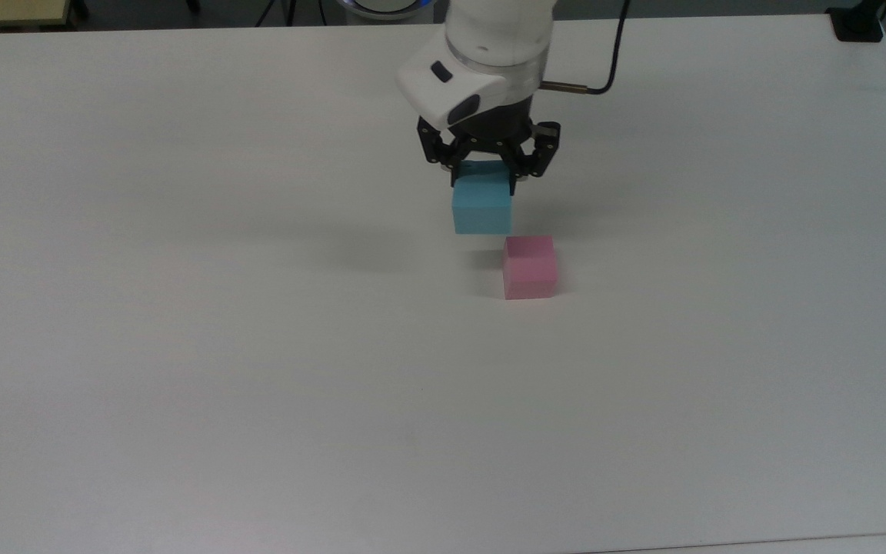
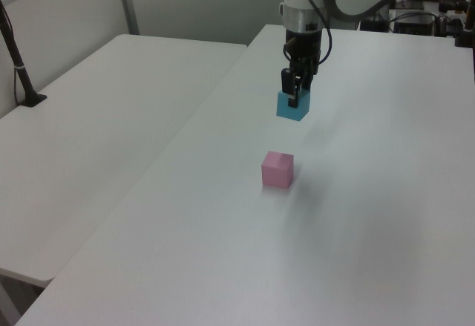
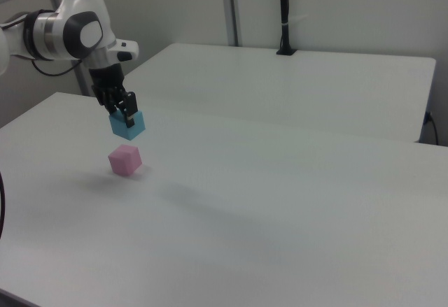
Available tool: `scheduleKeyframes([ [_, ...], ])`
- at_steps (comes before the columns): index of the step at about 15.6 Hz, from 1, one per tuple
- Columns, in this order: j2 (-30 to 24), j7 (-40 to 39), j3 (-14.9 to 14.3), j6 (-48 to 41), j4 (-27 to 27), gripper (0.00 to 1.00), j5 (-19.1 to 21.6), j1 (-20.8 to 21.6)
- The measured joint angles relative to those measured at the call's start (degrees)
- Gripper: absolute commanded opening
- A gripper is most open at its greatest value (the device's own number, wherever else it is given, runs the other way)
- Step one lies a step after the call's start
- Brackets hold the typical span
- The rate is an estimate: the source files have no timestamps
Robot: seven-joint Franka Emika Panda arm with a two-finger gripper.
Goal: Put blue cube on pink cube
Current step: 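Lift the light-blue cube and carry it over the pink cube, then lower the light-blue cube onto the pink cube's top face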
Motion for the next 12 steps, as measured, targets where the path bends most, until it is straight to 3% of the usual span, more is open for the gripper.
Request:
scheduleKeyframes([
  [4, 2.78, 0.78, 0.00, 0.00, 3.78, 0.48, 0.00, 1.70],
  [12, 6.07, 1.03, 0.00, 1.19, 4.20, 0.48, -0.43, 5.37],
])
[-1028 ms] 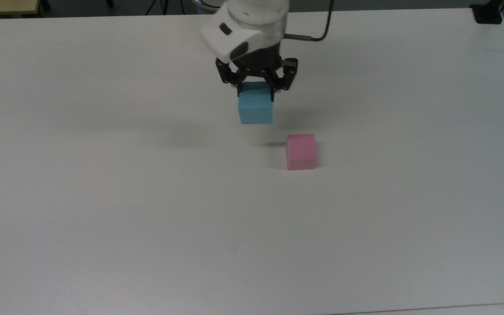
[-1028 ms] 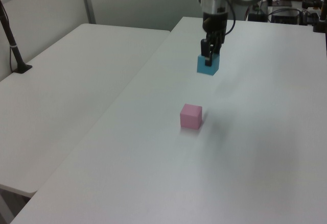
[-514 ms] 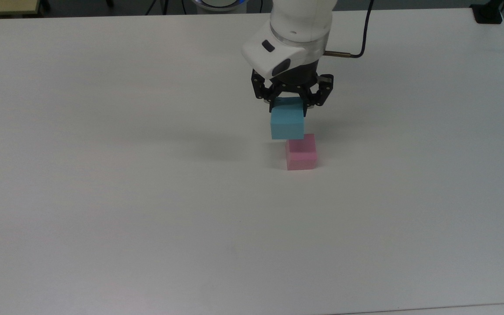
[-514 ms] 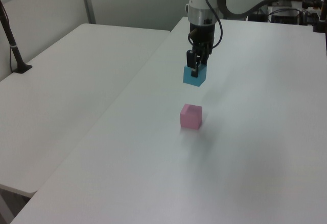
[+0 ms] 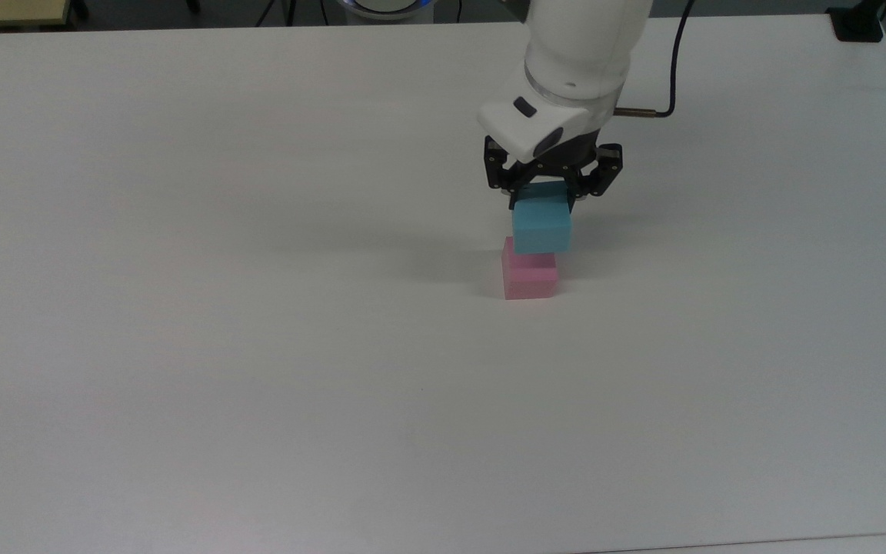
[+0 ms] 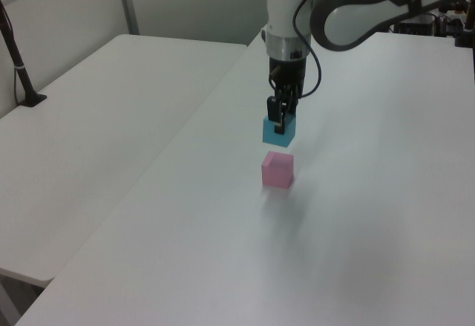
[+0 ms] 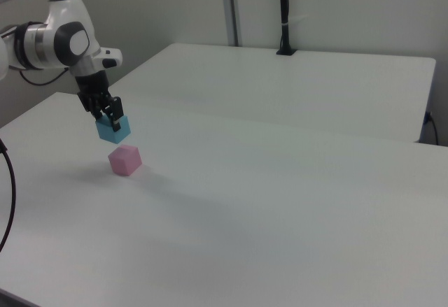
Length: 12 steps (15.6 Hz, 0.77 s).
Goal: Put blue cube on pink cube
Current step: 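Lower the light-blue cube onto the pink cube's top face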
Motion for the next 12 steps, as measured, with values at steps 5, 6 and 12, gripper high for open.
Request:
scheduleKeyframes([
  [5, 1.75, 0.13, -0.07, 0.94, 0.01, 0.48, -0.79, 0.20],
  [6, 2.12, 0.22, -0.07, 0.94, 0.00, 0.48, -1.24, 0.23],
  [12, 4.34, 1.61, -0.05, 3.05, 0.00, 0.55, -2.87, 1.38],
])
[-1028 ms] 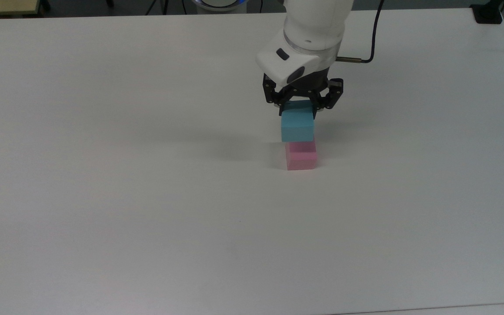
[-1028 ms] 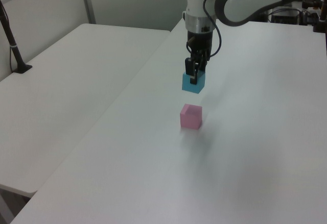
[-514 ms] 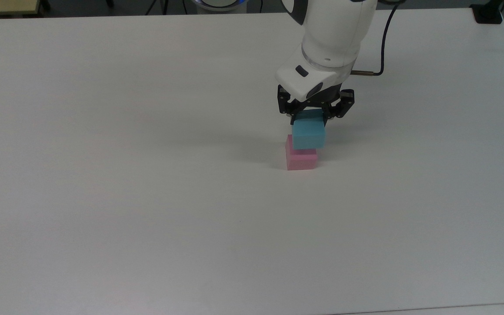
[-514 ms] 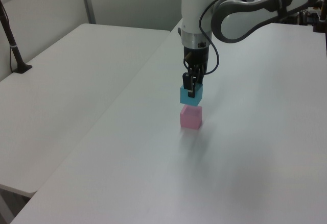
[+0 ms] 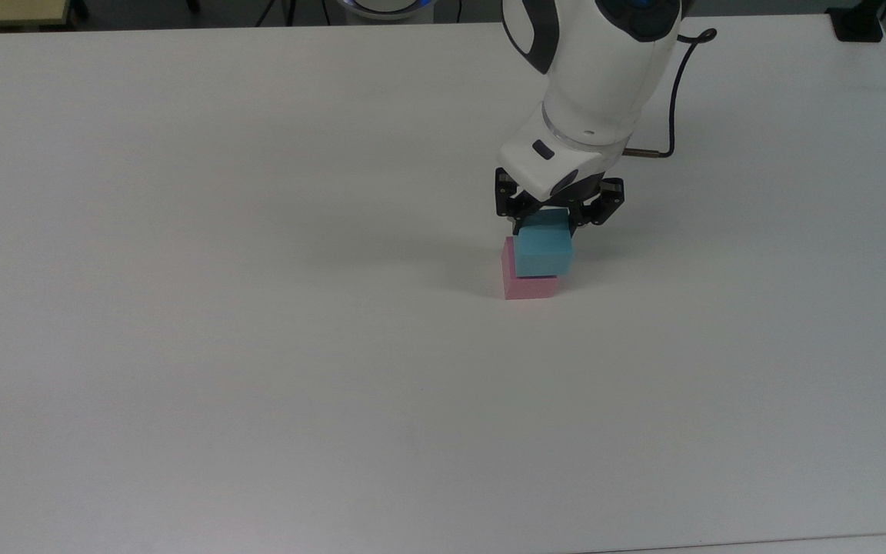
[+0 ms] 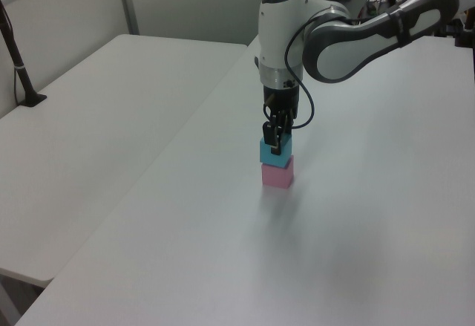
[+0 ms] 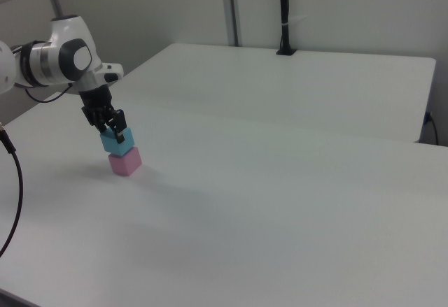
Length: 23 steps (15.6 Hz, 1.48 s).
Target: Put blue cube on pink cube
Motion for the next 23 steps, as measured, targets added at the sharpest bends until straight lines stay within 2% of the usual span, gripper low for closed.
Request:
scheduleKeyframes([
  [1, 0.03, 0.02, 0.00, 0.02, 0.00, 0.62, -0.01, 0.01],
  [3, 0.03, 0.04, -0.01, 0.03, 0.00, 0.99, -0.34, 0.01],
  [11, 0.36, 0.44, -0.01, 0.03, -0.03, 1.00, -4.48, 0.54],
  [16, -0.23, 1.64, -0.30, 0.03, 0.38, 1.00, -4.81, 0.18],
  [18, -2.13, 3.19, -0.57, -0.97, 0.70, 1.00, -4.81, -1.27],
  [23, -9.80, 3.53, -0.76, -9.19, 0.92, 1.00, -4.56, -8.28],
])
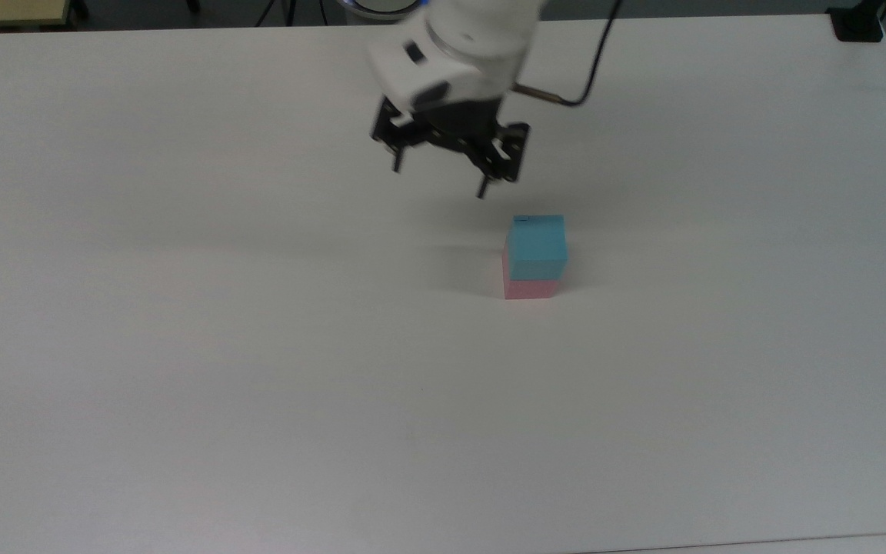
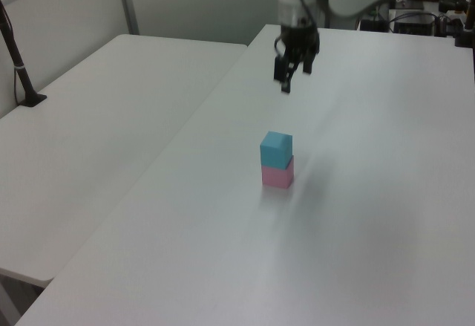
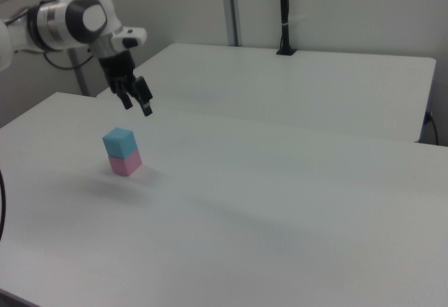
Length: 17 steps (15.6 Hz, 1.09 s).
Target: Put blue cube on pink cube
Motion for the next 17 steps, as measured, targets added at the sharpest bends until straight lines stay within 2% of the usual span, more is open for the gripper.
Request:
scheduleKeyframes([
  [4, -5.72, -2.06, 0.00, -5.25, 0.03, 1.00, 0.01, -3.97],
  [8, -11.77, -10.64, -0.05, -11.03, -0.50, 1.00, 0.04, -8.05],
  [13, -15.79, -19.04, -0.06, -11.23, -3.70, 1.00, 0.07, -12.04],
  [17, -17.50, -23.20, -0.06, -10.76, -6.72, 1.00, 0.07, -13.65],
])
